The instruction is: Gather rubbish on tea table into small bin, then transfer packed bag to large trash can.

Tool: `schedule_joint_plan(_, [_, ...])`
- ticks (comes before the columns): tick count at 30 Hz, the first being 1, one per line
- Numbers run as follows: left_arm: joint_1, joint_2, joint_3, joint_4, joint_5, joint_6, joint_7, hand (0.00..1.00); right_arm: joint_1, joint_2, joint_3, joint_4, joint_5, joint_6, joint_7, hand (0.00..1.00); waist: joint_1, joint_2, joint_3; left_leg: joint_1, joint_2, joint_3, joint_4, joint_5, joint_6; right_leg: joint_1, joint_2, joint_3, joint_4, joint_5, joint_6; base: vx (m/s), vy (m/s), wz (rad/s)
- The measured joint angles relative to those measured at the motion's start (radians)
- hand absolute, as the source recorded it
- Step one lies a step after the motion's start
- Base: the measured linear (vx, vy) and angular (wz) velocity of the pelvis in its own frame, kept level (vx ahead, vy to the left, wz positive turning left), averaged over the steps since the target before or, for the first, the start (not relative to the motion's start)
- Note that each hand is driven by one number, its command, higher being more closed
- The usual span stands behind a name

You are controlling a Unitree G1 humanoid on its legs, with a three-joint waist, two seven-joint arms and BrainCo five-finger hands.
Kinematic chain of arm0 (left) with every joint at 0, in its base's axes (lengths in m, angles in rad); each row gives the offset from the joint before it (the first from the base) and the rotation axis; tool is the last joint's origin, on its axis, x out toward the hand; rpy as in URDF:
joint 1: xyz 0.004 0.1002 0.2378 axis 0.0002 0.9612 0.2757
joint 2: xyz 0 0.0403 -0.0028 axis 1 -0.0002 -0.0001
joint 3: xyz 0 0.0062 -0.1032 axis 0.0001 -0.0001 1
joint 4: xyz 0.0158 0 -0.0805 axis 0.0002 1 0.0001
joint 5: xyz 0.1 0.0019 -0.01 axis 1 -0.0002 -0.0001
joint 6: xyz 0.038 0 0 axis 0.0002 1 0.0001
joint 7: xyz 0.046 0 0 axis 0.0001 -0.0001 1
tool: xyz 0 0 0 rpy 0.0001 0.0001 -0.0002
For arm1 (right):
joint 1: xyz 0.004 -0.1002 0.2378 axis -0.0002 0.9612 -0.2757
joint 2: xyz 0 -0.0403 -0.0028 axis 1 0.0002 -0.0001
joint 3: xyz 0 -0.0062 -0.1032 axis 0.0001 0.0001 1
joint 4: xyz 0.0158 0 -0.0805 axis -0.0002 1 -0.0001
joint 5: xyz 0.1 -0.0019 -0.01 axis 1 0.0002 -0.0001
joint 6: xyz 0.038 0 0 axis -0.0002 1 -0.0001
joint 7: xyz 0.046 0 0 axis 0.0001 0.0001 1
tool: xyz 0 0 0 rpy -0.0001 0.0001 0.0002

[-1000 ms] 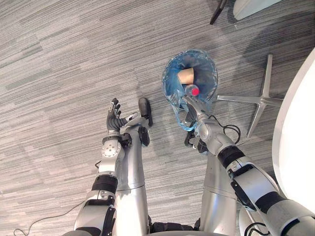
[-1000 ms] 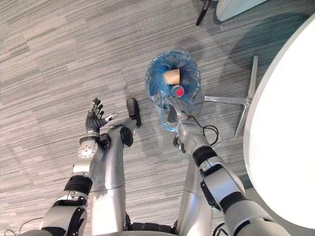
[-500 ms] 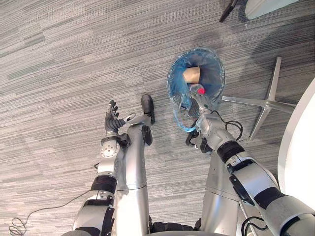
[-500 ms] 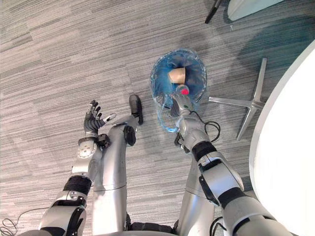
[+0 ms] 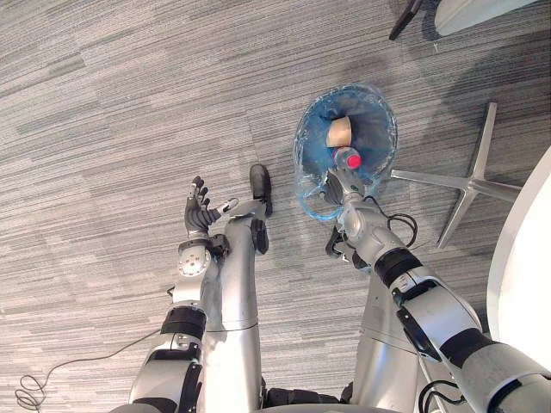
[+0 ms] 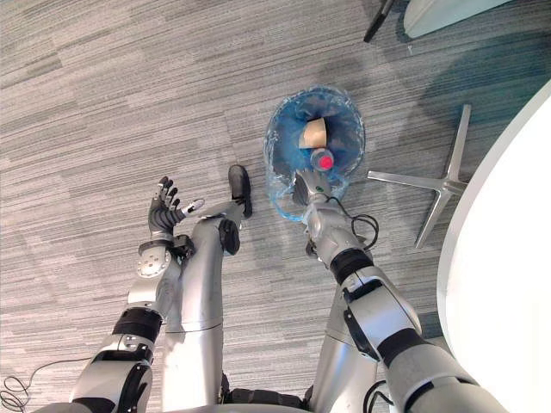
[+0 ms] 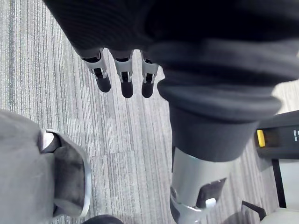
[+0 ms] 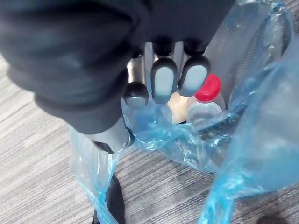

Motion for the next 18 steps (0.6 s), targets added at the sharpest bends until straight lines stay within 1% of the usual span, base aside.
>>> schedule_joint_plan(5, [0.000,-0.002,0.001,0.000,0.000,0.000,0.001,0.00,0.004,0.000,-0.004,-0.010,0.021,-0.008,-0.007,1.00,0.000,0.000,0.000,0.003,0.000,0.000,-0.002,0.006,0.005,0.001,0.001,0.001,0.001,0.000,0.000,0.00,0.000,0.00])
schedule_joint_plan(7, [0.000,-0.002,0.002,0.001,0.000,0.001,0.001,0.00,0.017,-0.001,-0.005,-0.040,0.025,-0.010,-0.010,1.00,0.000,0.000,0.000,0.004,0.000,0.000,-0.002,0.007,0.005,0.001,0.001,0.001,0.002,0.000,0.000,0.00,0.000,0.00])
schedule_joint_plan(13, [0.002,-0.009,0.002,0.010,0.000,0.019,0.000,0.00,0.070,-0.002,-0.006,-0.151,0.081,-0.038,-0.023,1.00,-0.001,-0.001,-0.002,0.051,0.003,0.003,-0.019,0.009,0.002,0.044,0.007,0.002,-0.014,0.004,-0.006,0.00,0.000,0.00])
schedule_joint_plan(14, [0.003,-0.014,0.003,0.009,0.001,0.020,-0.001,0.00,0.076,-0.001,-0.006,-0.163,0.082,-0.039,-0.024,0.00,0.000,-0.001,-0.003,0.062,0.003,0.006,-0.031,0.013,0.000,0.052,0.008,0.002,-0.022,0.006,-0.005,0.00,0.000,0.00])
schedule_joint_plan(18, [0.003,-0.028,0.011,0.008,0.001,0.023,-0.002,0.00,0.079,0.001,-0.008,-0.167,0.082,-0.039,-0.023,0.00,-0.001,-0.001,-0.003,0.079,0.006,0.007,-0.042,0.015,-0.003,0.067,0.013,0.001,-0.032,0.008,-0.003,-0.01,-0.013,-0.02])
